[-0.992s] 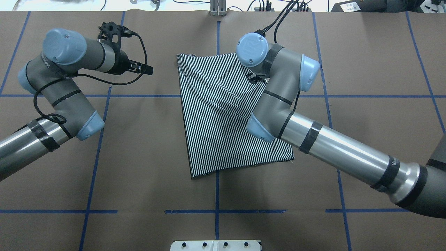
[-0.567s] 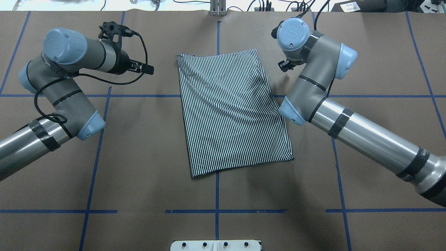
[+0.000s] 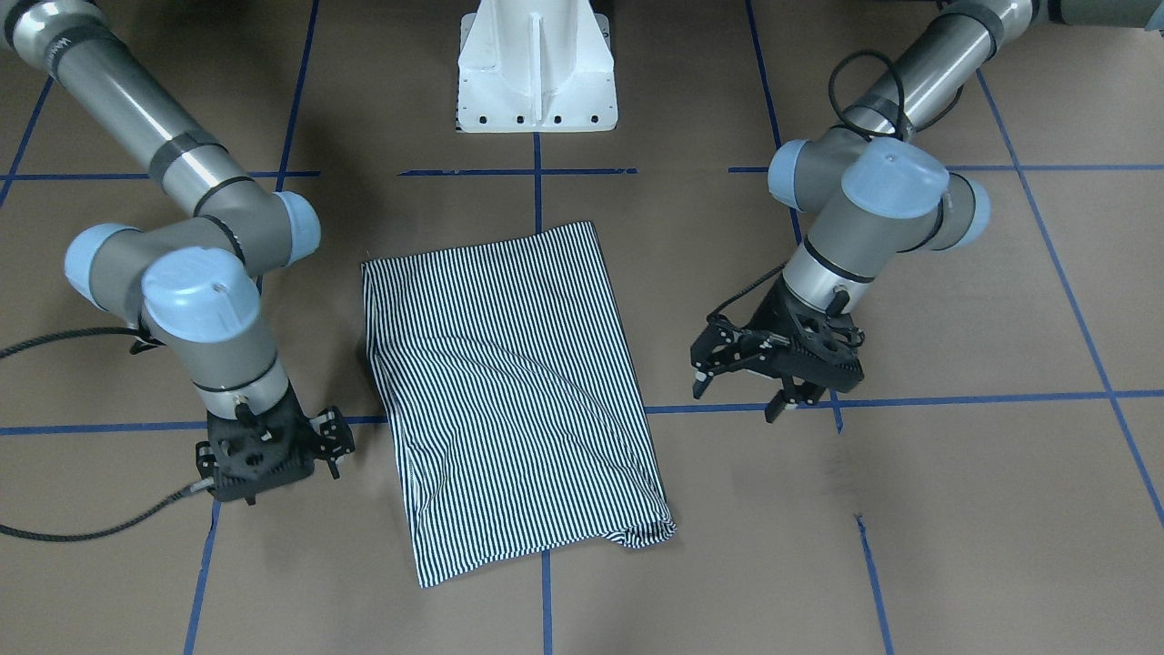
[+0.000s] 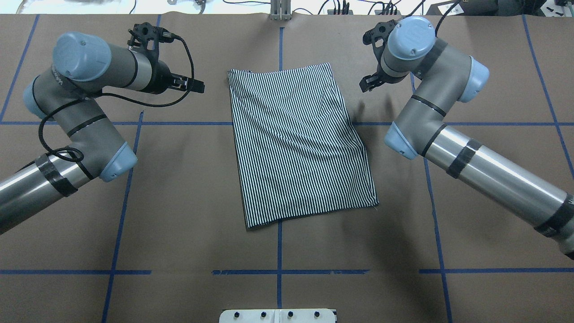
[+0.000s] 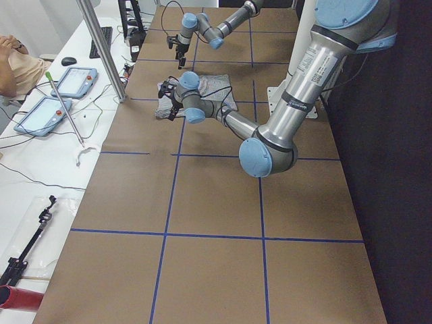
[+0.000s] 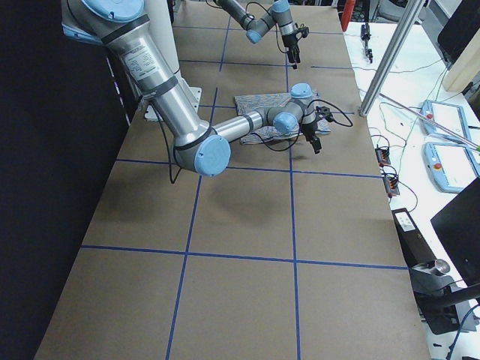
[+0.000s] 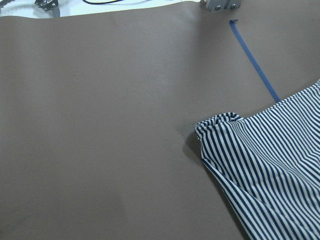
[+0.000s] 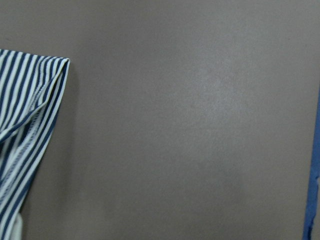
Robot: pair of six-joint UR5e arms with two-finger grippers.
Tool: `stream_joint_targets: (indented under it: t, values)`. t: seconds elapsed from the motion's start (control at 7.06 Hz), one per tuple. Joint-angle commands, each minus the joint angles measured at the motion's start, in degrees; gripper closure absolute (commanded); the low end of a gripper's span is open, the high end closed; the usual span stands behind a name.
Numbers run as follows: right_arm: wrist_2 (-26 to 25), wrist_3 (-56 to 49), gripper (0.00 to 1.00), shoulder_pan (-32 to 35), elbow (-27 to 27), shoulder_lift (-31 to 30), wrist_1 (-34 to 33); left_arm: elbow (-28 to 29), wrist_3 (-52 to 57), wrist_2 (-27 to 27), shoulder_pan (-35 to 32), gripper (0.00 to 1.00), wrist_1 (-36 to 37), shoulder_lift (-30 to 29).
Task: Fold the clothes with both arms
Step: 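Move both grippers down toward the shirt edge nearest the robot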
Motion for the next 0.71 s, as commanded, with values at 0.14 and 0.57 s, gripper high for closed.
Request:
stream_joint_targets:
  t: [0.14,0.57]
  values:
    - [3.7,31.6,0.0,-3.0,16.3,-18.0,18.6,-14.1,-18.7,7.1,12.0,0.0,0.2,8.1]
    - [-2.9,49.7,0.0,-6.9,24.7,-26.3,25.6,-16.7,-34.8,20.2,24.1,0.0,4.8,8.2]
